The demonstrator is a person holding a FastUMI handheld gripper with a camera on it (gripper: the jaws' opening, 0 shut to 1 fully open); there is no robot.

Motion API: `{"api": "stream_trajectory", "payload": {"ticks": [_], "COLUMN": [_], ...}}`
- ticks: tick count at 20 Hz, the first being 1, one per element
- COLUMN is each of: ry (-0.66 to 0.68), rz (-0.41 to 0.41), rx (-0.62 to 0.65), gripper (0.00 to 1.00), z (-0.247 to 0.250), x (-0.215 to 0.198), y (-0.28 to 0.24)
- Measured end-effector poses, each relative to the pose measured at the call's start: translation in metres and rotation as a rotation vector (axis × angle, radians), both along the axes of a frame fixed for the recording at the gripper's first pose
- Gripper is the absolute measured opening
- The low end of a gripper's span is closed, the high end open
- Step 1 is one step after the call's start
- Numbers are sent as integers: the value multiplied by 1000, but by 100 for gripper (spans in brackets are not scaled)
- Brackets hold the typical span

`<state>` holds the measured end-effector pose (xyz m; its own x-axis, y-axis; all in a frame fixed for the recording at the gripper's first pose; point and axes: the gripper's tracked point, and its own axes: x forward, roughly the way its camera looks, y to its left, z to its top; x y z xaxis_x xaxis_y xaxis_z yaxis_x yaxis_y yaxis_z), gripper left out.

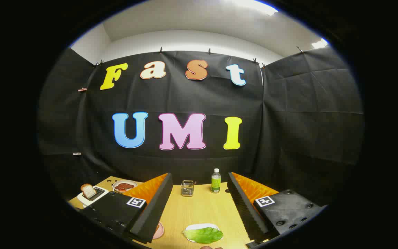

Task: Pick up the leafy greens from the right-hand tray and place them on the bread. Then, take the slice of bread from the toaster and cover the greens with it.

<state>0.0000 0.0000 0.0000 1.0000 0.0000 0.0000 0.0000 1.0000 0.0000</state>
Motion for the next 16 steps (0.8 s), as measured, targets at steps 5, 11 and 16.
{"api": "stream_trajectory", "payload": {"ticks": [5, 11, 16], "ry": [5, 37, 85], "rz": [-56, -51, -21], "rx": [8, 19, 33], "gripper": [99, 98, 99], "z": [-3, -15, -35], "x": [-1, 0, 9], "y": [2, 6, 1]}}
